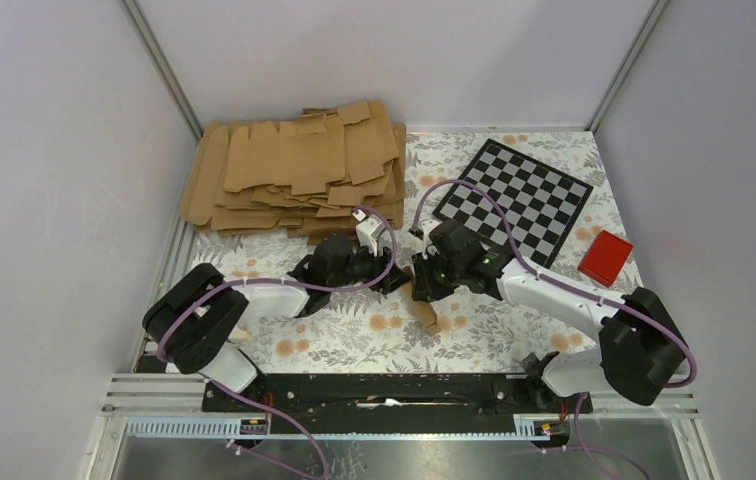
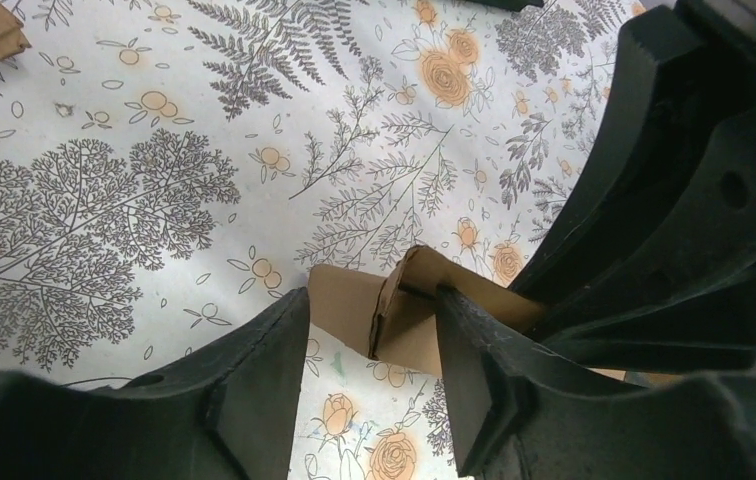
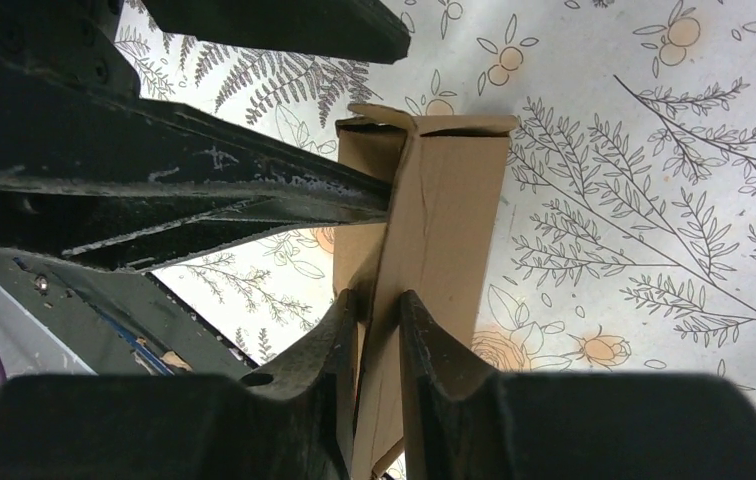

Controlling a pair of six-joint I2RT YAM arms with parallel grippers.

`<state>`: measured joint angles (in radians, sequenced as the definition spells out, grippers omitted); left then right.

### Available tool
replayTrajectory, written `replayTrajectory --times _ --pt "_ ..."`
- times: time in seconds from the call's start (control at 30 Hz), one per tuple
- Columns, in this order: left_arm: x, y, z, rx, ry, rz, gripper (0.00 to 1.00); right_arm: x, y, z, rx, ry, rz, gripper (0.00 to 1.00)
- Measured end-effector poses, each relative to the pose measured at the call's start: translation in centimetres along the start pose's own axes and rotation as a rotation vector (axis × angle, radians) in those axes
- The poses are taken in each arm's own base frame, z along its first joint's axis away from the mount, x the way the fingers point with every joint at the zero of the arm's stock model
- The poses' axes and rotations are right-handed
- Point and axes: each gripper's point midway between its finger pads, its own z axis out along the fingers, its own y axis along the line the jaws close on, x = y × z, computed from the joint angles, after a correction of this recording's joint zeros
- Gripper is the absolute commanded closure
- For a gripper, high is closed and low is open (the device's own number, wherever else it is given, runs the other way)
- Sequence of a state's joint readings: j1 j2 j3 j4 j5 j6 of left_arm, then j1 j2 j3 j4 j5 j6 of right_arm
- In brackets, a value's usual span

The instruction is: Fold the paper box

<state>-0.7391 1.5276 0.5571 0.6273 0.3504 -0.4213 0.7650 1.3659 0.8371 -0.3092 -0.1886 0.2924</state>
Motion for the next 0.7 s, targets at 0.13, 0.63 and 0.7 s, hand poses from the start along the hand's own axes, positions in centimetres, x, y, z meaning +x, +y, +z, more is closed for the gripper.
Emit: replayTrajectory --times 0.13,0.63,0.7 --pt "0.3 0.2 0.3 -0.003 0.009 -0.007 0.46 0.0 -0.3 -0.1 -0.048 -0.015 0.038 0.92" --pt "-0.3 -0.2 3.8 0.031 0.058 -0.033 0.63 0.2 -1.8 -0.6 -0.100 -0.058 0.120 0.44" --pt "-0.2 -0.4 3.9 0.031 0.063 -0.033 0.63 0.2 -1.8 -0.6 -0.096 -0.052 0.123 0.40"
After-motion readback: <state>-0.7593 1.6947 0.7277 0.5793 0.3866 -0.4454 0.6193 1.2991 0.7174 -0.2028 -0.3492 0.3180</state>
